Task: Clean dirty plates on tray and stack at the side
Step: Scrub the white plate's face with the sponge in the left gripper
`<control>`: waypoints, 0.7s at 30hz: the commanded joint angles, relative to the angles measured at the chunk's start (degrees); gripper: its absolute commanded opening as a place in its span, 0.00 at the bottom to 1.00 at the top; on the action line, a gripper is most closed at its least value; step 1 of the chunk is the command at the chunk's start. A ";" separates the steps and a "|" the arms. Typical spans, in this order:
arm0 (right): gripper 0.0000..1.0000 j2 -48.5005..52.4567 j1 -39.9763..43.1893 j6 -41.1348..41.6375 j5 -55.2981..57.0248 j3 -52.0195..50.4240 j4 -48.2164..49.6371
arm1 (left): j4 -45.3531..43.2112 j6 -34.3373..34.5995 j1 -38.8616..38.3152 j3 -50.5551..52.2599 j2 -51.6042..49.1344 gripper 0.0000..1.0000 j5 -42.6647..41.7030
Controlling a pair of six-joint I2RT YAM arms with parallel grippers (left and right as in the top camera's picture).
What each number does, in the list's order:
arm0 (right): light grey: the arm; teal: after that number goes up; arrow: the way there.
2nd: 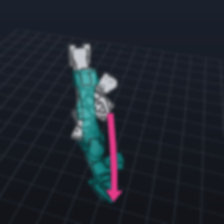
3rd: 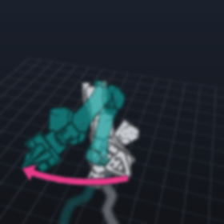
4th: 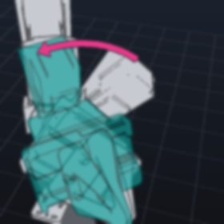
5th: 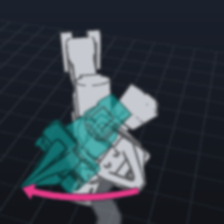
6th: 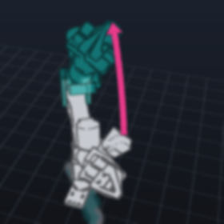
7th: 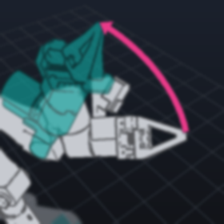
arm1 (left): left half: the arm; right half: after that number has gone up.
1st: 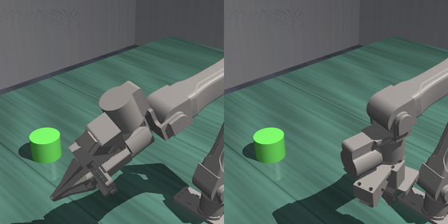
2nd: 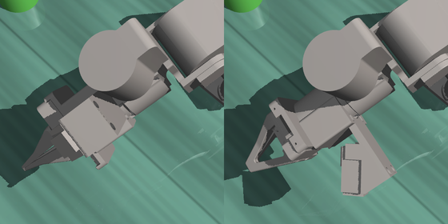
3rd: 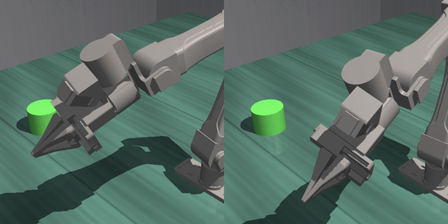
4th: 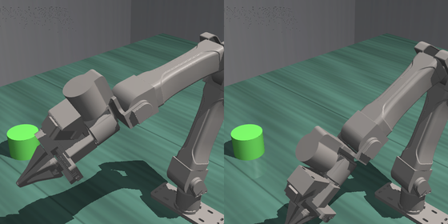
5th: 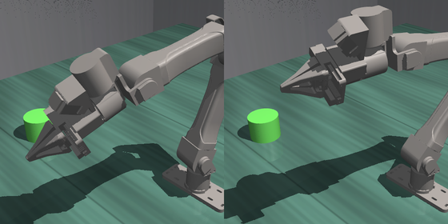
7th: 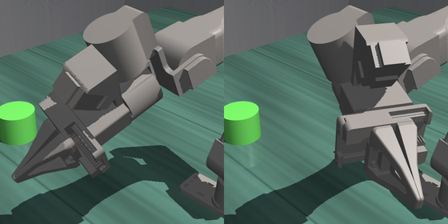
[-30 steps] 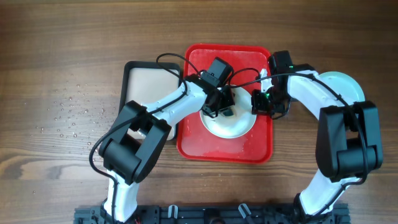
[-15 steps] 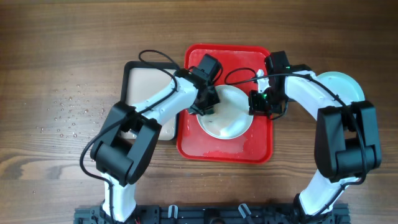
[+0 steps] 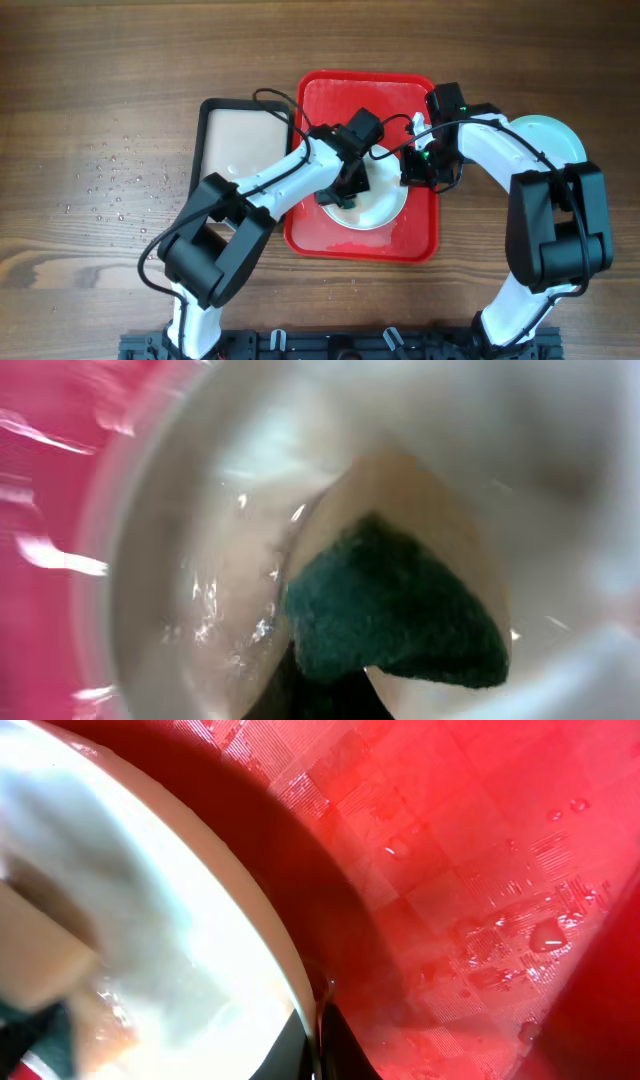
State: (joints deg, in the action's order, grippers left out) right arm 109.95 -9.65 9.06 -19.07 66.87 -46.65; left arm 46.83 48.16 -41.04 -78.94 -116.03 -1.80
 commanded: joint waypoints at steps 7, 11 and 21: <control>0.04 1.29 0.46 0.33 2.73 -0.26 0.44 | 3.26 0.15 1.07 1.01 -2.05 0.04 36.79; 0.04 1.29 0.46 0.35 2.73 -0.26 0.33 | 6.86 2.45 2.99 -2.51 3.91 0.04 23.58; 0.04 1.29 0.46 0.35 2.69 -0.26 0.98 | 10.16 -10.43 24.00 -2.16 16.68 0.04 4.09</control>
State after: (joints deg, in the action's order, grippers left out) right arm 109.97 -9.65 9.30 -19.81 66.89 -46.13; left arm 58.06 47.24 -20.71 -80.82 -98.78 11.79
